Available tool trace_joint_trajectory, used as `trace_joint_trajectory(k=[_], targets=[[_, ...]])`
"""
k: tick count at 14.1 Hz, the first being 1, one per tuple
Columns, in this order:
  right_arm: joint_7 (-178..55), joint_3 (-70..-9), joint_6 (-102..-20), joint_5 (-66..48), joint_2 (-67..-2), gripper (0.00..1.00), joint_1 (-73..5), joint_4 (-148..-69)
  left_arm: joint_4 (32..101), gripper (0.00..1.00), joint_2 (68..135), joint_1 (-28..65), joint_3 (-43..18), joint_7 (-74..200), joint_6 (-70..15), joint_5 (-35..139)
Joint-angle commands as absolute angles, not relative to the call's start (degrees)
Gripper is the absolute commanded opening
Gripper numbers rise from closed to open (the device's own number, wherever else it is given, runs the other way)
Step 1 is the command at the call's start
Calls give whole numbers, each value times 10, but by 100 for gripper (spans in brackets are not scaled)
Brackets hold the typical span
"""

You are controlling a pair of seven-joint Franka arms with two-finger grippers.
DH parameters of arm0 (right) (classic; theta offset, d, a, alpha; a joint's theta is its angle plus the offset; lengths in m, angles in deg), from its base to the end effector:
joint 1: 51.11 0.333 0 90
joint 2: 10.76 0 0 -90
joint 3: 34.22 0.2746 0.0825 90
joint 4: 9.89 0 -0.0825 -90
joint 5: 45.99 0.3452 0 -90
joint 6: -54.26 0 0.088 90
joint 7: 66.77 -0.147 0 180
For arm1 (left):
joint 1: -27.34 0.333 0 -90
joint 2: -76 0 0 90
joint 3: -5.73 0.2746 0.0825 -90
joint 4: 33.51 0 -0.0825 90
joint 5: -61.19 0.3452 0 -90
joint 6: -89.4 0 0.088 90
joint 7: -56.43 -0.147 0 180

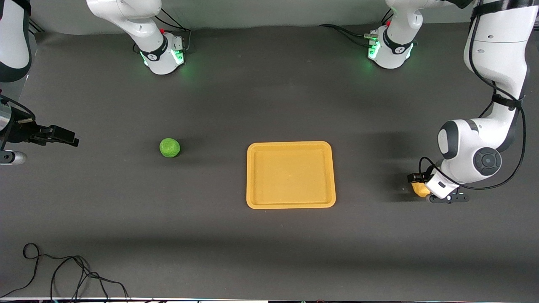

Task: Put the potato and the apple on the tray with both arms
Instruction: 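Lower the left gripper onto the yellow potato and close it, then carry the potato with the left gripper over the tray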

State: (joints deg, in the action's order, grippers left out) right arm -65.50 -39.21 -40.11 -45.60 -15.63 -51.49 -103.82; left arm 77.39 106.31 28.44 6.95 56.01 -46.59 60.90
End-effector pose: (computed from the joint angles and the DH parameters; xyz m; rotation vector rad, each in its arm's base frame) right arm 0.5335 -0.0480 0.4751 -3.1334 0.1133 0.1206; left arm 0.5642 0.0229 0.1567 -3.1325 -0.0541 0.1429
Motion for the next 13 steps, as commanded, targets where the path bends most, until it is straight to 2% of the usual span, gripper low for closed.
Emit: trace_joint_trajectory(k=[1,4,6,9,11,13], targets=[[-643,-392,-401,-455,-150,100,-517,-1045,748,32,1065,280,71,561,-457,607],[-643,-392,-401,-455,-149,100,-516,-1045,680,10,1033,273,72,570,-334,613],[-643,-392,-401,-455,-149,100,-516,-1045,624,7,1005,258,69,639,-233,613],[-650,-392,-400,-455,-146,100,-514,-1047,569,7,991,150,65,821,-118,614],[-660,-389,-401,-451,-128,100,-506,-1070,560,7,995,72,64,880,-109,614],[-718,-388,-409,-451,-98,100,-469,-1109,560,5,1021,17,64,898,-150,606]])
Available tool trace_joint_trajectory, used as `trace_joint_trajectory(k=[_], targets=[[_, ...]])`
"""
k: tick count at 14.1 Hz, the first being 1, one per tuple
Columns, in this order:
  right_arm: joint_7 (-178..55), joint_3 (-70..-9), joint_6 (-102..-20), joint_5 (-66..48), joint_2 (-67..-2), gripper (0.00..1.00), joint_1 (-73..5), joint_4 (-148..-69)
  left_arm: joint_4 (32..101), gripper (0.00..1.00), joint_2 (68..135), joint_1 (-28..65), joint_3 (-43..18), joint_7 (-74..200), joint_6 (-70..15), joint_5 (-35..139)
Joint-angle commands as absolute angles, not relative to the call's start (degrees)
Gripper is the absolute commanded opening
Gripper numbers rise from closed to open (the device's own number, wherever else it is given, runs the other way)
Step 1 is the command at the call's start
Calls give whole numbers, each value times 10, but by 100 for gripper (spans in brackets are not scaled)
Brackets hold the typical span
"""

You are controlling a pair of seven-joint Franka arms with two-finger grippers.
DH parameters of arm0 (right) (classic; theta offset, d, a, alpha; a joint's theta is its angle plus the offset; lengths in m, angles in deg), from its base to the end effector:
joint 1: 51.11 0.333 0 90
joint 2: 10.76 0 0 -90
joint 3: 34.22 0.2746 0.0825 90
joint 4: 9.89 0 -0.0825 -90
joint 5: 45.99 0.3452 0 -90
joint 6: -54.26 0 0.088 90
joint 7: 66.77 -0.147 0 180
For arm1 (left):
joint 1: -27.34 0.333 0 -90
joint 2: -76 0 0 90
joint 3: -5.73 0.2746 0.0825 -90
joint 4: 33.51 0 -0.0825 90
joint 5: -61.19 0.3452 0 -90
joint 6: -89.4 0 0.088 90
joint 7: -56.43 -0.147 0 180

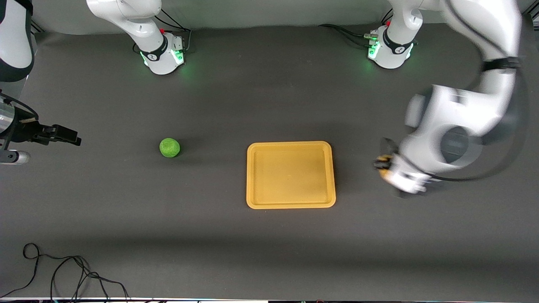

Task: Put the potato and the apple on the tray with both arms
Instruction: 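Carry the potato with the left gripper over the tray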

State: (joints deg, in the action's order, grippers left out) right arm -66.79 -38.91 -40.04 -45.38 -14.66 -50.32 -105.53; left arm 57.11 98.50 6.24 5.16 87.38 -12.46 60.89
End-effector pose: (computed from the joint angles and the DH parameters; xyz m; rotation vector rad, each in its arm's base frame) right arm 0.5282 -0.0336 0.4712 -3.1284 0.1092 0.1425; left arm 0.5471 -0.2176 0.3341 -3.0399 -0.2497 0.2755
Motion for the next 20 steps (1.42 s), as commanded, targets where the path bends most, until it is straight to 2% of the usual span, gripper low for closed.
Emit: trace_joint_trajectory(k=[1,5,7,8,11,15,18,20], targets=[[-746,-389,-414,-451,-79,100,-444,-1131,561,6,1024,5,64,889,-174,605],[-809,-389,-467,-451,13,100,-379,-1249,535,5,1075,-3,56,893,-271,580],[-828,-388,-476,-451,54,100,-350,-1299,531,4,1093,-2,56,893,-274,576],[-828,-388,-481,-451,76,100,-342,-1325,522,0,1109,-3,56,891,-271,567],[-827,-386,-486,-455,121,100,-330,-1379,520,0,1158,-5,42,876,-278,570],[-818,-391,-557,-479,110,100,-329,-1423,519,0,1165,-21,34,870,-306,571],[-816,-391,-677,-497,97,100,-330,-1501,524,0,1166,-17,34,839,-294,571],[-795,-394,-758,-497,53,100,-333,-1528,523,0,1167,-17,34,839,-293,572]])
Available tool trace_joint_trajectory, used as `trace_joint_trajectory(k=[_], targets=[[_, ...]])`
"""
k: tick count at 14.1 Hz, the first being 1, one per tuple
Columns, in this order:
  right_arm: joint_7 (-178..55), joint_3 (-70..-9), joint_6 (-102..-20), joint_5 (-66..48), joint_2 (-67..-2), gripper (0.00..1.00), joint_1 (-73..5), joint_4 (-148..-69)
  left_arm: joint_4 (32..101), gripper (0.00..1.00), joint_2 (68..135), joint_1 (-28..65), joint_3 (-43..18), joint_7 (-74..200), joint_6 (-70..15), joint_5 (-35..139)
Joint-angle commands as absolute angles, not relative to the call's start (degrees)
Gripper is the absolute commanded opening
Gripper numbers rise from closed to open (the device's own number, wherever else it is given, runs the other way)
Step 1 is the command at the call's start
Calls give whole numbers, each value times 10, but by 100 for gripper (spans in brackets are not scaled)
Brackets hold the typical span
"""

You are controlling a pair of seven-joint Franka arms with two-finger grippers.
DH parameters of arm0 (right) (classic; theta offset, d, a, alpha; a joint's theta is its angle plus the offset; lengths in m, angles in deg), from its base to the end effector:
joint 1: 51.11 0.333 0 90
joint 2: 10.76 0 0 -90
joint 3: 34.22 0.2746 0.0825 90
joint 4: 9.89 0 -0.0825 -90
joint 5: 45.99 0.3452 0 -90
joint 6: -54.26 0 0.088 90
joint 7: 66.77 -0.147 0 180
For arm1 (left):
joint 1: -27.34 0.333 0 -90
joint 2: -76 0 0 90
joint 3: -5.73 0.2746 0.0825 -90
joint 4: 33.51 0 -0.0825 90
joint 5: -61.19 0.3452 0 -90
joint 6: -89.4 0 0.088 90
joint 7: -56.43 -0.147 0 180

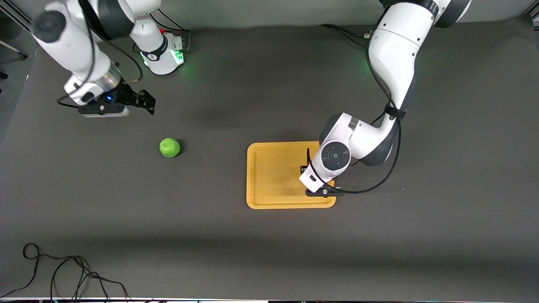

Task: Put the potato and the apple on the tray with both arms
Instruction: 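Lower the potato onto the tray while the right gripper reaches the apple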

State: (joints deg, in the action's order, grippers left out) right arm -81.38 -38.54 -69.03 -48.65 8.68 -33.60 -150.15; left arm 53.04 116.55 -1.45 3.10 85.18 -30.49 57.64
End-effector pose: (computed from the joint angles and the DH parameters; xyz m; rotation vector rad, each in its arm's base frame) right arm 0.4090 0.0932 0.3699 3.1373 0.0057 0.0701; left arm 0.5409 -0.3333 0.1894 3.1245 -0.0050 -0.2342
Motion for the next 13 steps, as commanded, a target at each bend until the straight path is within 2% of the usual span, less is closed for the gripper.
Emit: trace_joint_trajectory(k=[1,4,6,7,13], targets=[[-786,-409,-792,-497,19,100,-332,-1529,524,0,1168,-16,35,839,-285,574],[-747,-438,-910,-496,-96,100,-331,-1530,524,0,1172,-16,35,830,-275,578],[-754,-438,-960,-490,-141,100,-330,-1531,527,2,1174,-16,36,829,-274,578],[-756,-437,-969,-483,-148,100,-328,-1530,528,6,1176,-16,35,828,-276,578],[-755,-438,-1016,-444,-201,100,-291,-1530,522,71,1176,-15,38,831,-278,578]])
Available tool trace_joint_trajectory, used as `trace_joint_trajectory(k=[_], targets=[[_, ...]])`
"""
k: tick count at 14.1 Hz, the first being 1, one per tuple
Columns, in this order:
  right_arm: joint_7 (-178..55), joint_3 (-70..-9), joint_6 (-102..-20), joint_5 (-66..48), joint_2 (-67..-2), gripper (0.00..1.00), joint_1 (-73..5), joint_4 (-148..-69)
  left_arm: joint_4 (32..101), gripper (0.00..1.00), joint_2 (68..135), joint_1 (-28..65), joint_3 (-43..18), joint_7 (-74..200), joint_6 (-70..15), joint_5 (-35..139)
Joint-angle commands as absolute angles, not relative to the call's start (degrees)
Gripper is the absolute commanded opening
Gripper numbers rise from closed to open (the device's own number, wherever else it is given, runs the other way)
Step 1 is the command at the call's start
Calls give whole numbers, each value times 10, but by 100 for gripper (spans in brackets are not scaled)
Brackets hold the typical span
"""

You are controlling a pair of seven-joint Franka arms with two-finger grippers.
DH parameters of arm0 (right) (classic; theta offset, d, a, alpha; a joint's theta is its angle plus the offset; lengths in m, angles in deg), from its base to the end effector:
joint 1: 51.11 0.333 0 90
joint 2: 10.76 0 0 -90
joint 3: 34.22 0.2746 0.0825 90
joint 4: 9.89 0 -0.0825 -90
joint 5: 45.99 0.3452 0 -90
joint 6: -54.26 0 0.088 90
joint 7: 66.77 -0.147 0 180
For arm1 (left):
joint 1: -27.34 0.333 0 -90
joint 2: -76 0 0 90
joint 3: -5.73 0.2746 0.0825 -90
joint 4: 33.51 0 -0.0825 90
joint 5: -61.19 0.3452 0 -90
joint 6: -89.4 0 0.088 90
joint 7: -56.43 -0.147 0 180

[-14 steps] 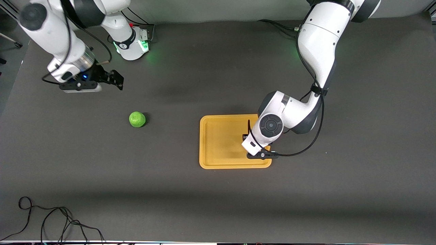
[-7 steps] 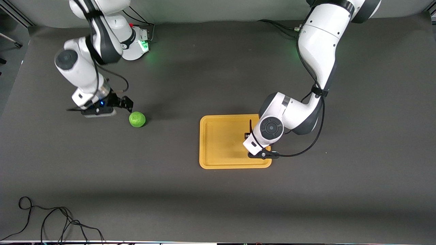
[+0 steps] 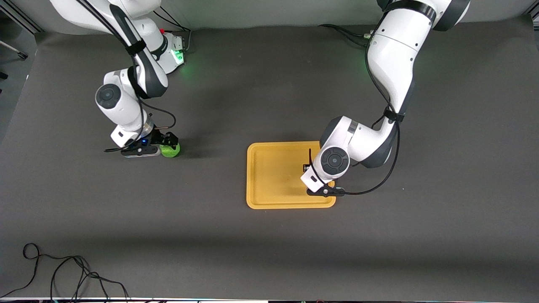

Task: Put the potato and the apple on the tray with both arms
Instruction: 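Lower the potato onto the tray while the right gripper reaches the apple, then close the right gripper on the apple while the left gripper withdraws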

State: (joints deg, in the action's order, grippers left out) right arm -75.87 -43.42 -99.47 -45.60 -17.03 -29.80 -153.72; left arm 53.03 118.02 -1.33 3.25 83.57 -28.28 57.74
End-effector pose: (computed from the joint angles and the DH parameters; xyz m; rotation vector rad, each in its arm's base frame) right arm 0.4433 0.0930 0.1983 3.1369 0.0754 0.1041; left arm 0.5336 -0.3262 0.1708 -3.1030 0.0443 0.3186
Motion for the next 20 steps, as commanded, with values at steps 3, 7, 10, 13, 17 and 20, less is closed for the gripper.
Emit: trace_joint_trajectory(k=[3,7,10,13,17,20], targets=[[-749,-440,-1036,-444,-227,100,-293,-1531,508,100,1158,2,41,838,-270,572],[-748,-440,-1036,-444,-252,100,-295,-1532,475,100,1051,34,42,839,-176,577],[-748,-442,-1031,-444,-256,92,-297,-1531,471,100,995,74,42,834,-120,593],[-747,-442,-1024,-444,-241,61,-297,-1527,475,100,966,97,59,826,-118,636],[-752,-443,-870,-444,-167,61,-296,-1450,498,100,923,160,65,698,-116,661],[-757,-447,-714,-443,-158,61,-295,-1312,564,94,867,186,66,665,-138,668]])
